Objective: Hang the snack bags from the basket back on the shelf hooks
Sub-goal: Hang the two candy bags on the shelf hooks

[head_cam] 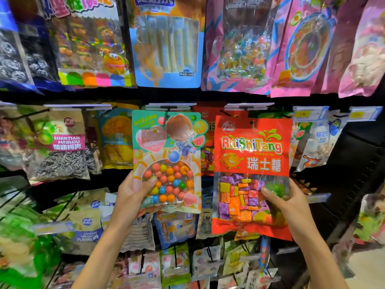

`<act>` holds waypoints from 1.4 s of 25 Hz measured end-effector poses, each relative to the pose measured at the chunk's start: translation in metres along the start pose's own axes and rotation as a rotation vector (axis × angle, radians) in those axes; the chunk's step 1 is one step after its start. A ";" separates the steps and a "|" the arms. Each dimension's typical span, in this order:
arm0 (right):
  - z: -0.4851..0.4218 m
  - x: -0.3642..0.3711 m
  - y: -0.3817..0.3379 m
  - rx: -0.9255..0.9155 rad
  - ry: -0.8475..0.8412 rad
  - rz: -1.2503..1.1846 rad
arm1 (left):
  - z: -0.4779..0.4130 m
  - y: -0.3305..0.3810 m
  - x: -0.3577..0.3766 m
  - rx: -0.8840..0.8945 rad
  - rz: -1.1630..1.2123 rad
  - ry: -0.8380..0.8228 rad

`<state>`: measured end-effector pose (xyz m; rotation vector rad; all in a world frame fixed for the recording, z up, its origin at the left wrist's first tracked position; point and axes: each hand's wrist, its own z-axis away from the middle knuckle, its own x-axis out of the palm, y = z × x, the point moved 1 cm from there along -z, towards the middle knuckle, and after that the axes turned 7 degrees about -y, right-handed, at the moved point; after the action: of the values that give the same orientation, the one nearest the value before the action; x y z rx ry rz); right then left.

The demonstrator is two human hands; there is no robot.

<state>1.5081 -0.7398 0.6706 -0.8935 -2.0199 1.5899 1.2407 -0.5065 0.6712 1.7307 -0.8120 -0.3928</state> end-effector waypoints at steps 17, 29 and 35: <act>-0.036 0.001 0.002 0.024 -0.095 -0.023 | -0.063 -0.026 -0.006 -0.047 -0.107 0.131; -0.048 -0.003 0.001 0.010 -0.143 -0.028 | -0.083 -0.044 0.000 -0.014 -0.106 0.181; -0.052 -0.004 0.008 0.003 -0.150 -0.013 | -0.084 -0.046 0.002 -0.013 -0.100 0.188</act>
<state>1.5473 -0.7051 0.6767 -0.7793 -2.1194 1.6982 1.3095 -0.4423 0.6549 1.7707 -0.5888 -0.2963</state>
